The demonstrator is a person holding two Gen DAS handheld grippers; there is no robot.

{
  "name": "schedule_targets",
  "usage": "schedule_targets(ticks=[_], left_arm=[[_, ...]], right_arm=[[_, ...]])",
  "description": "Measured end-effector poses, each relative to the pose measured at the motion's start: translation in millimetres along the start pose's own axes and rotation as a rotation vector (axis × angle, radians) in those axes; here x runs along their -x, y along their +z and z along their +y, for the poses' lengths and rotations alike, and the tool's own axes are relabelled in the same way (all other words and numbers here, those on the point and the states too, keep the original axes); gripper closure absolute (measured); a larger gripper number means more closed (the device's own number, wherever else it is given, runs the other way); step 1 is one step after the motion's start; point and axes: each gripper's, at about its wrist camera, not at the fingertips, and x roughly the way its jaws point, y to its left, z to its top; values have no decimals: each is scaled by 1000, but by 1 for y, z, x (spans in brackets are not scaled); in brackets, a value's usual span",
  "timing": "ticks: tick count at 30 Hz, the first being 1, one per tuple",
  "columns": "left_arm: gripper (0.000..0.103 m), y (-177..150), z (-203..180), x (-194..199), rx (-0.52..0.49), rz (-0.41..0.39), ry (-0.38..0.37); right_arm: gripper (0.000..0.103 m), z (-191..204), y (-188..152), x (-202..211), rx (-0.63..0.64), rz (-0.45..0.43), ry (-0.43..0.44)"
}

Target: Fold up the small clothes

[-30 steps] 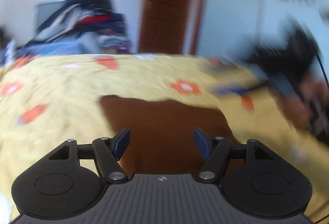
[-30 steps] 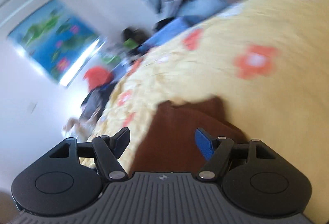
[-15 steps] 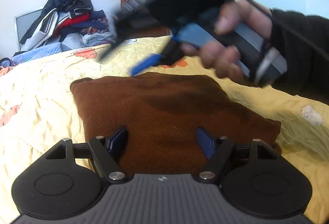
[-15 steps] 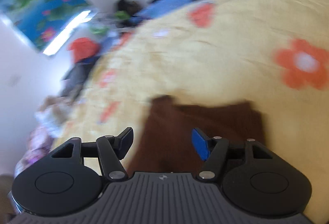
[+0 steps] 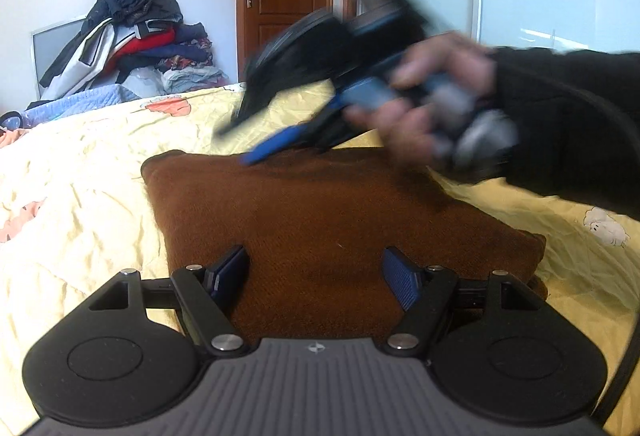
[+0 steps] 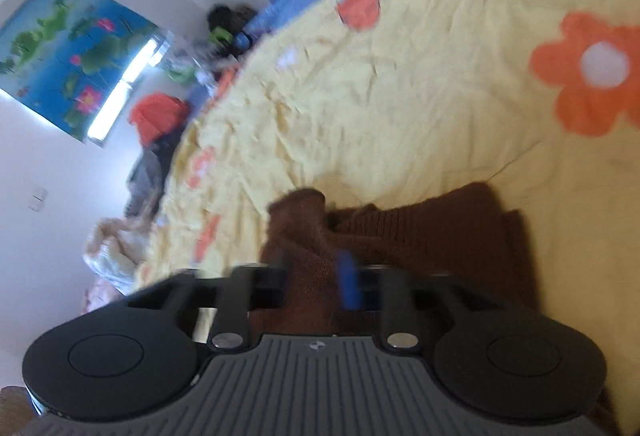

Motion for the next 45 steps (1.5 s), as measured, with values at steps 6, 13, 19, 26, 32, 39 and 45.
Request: schedule_targets(ticks=[6,13,19,26,32,39,45], left_arm=[[27,0,-3,-3,-19,0,12],[27,5,-7,1,-11,24,18],[26,7,-11,-1,-11,31,36],[26,10,-15,-1,-11,38,51],[26,18,13,44,201,-44,46],[26,-16,29,97,334,-53,217],[26,-47,-9,90,324,75,247]], right_arm=[[30,3,-15,35,39,14,-6],[87,-10,-30,30,74,-6,-177],[30,35,-69,53,228,-32,-166],[43,40,-77,62,297,-37,-299],[24,61,-111,122,342,-115,-210],[22,29,-178,170,255,-163,-346],[0,44,-246,149,382,-132,-557]])
